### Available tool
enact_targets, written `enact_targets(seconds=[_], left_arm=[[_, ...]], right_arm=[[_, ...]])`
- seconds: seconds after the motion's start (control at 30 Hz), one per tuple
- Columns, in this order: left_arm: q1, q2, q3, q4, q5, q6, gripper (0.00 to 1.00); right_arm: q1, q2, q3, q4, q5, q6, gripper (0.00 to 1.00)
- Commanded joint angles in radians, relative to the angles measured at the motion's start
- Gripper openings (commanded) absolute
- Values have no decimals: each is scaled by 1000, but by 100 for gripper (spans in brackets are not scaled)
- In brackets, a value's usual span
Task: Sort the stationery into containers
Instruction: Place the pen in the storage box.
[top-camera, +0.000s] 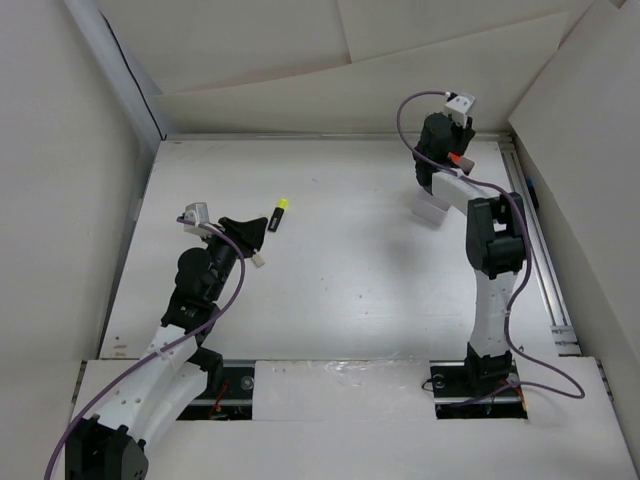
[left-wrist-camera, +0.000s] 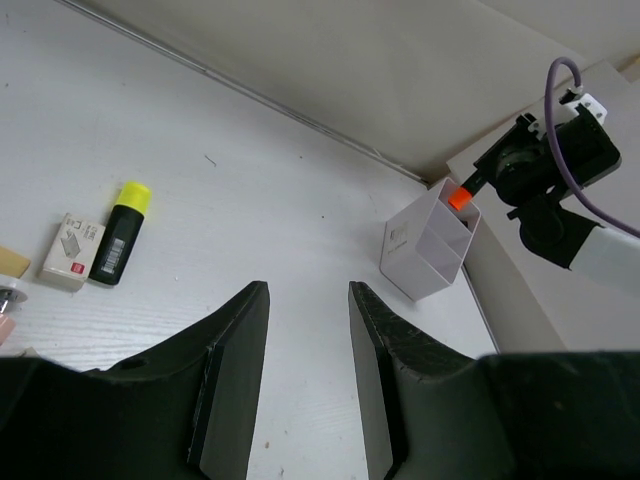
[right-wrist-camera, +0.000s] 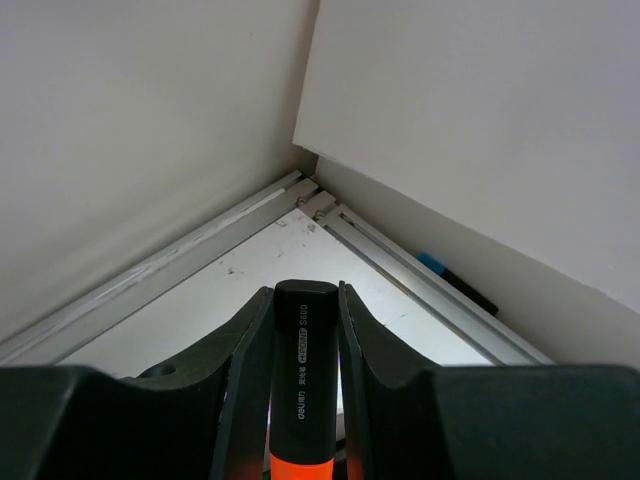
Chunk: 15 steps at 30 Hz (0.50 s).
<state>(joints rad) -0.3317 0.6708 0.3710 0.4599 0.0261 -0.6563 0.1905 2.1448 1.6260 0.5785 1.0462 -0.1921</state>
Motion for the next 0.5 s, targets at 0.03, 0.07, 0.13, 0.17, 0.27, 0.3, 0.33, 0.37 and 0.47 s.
enact_targets(seconds=[0.03, 0.07, 0.13, 0.17, 0.27, 0.3, 0.33, 0.37, 0.47], left_arm=[[2, -7, 32, 54, 15, 6, 34], [2, -7, 32, 54, 15, 6, 34], [2, -7, 32, 54, 5, 6, 34], [2, -7, 32, 54, -5, 6, 34], [2, 3, 32, 45, 5, 6, 34], [2, 3, 32, 45, 5, 6, 34], [2, 3, 32, 45, 5, 6, 34], [2, 3, 32, 45, -5, 6, 34], [2, 3, 32, 45, 4, 6, 34]], right_arm=[[12, -2, 0, 152, 34, -69, 0], [12, 7, 0, 161, 34, -69, 0], [12, 7, -20, 197, 34, -102, 0], [12, 16, -20, 207, 34, -112, 0], [21, 17, -57, 260, 58, -136, 1], [21, 17, -70, 273, 58, -136, 1], [21, 17, -80, 273, 58, -136, 2], [21, 17, -92, 282, 67, -136, 3], [30, 26, -101, 293, 78, -136, 6]])
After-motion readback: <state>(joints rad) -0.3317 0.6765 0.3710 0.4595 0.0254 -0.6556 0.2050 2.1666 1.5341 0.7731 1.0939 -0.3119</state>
